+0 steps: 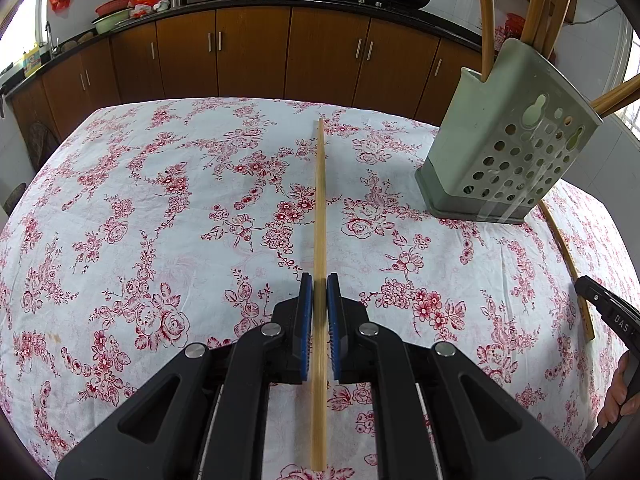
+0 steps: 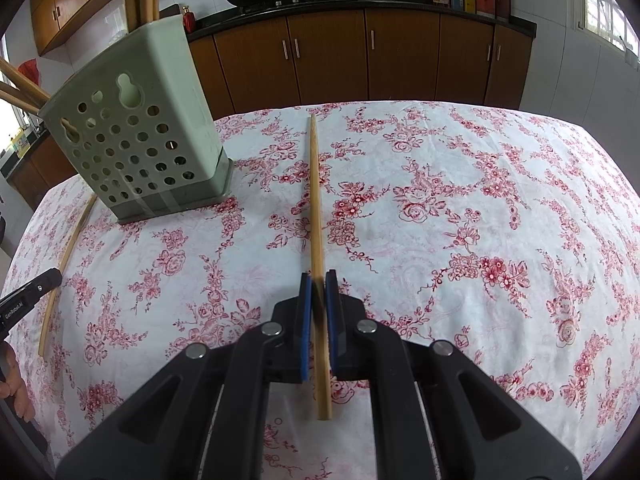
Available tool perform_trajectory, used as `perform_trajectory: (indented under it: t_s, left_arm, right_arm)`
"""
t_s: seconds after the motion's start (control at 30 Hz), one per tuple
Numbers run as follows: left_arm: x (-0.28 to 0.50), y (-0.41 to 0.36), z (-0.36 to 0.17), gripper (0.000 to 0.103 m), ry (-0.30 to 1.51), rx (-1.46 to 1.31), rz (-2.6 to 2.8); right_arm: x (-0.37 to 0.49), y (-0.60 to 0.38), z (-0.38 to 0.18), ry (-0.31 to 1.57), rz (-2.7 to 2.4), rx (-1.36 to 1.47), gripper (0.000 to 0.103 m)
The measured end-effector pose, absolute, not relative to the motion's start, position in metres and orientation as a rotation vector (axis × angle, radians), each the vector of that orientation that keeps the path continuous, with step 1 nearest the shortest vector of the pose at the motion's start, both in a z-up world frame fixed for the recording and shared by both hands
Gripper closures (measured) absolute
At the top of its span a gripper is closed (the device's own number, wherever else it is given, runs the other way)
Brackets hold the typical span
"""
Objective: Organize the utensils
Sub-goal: 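Grasp another chopstick with the right tool while the left tool grasps one, then lift both held chopsticks upright toward the green holder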
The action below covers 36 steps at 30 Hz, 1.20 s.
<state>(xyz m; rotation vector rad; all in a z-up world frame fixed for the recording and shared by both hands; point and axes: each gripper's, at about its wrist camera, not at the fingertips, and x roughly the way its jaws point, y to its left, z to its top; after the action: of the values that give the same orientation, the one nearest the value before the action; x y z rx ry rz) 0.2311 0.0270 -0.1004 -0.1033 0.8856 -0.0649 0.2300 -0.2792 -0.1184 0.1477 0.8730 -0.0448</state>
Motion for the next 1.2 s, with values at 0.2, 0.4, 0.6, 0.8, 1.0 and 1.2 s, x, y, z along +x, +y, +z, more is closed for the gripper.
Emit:
perform_trajectory:
  t_s: [0.2, 0.4, 0.6, 0.8, 1.0, 1.2]
  left_arm:
    - [0.215, 0.020, -0.100, 0.090, 0.885, -0.038, -0.081]
    - [0.195, 0.018, -0.101, 0.082, 0.887, -0.005, -0.096]
    - [0.187, 0.016, -0.102, 0.095, 0.891, 0.013, -0.070]
    - [0.177, 0.030, -0.085, 0.096, 0.864, -0.024, -0.072]
    - [0.166, 0.037, -0.038, 0.096, 0.739, -0.078, -0.084]
    - [0.158, 0.044, 0.006, 0.096, 0.621, -0.125, -0.097]
  right_arm:
    - [0.218, -0.276, -0.117, 0.873, -0.043, 0.141, 0.095]
    - [0.213, -0.274, -0.117, 0.874, -0.049, 0.130, 0.095]
    - [0.204, -0.271, -0.116, 0.876, -0.048, 0.114, 0.095]
    - [0.177, -0.277, -0.089, 0.786, -0.053, 0.136, 0.095]
    - [0.155, -0.284, -0.038, 0.630, -0.057, 0.130, 0.095]
    - [0.149, -0.306, 0.002, 0.510, -0.059, 0.160, 0.095]
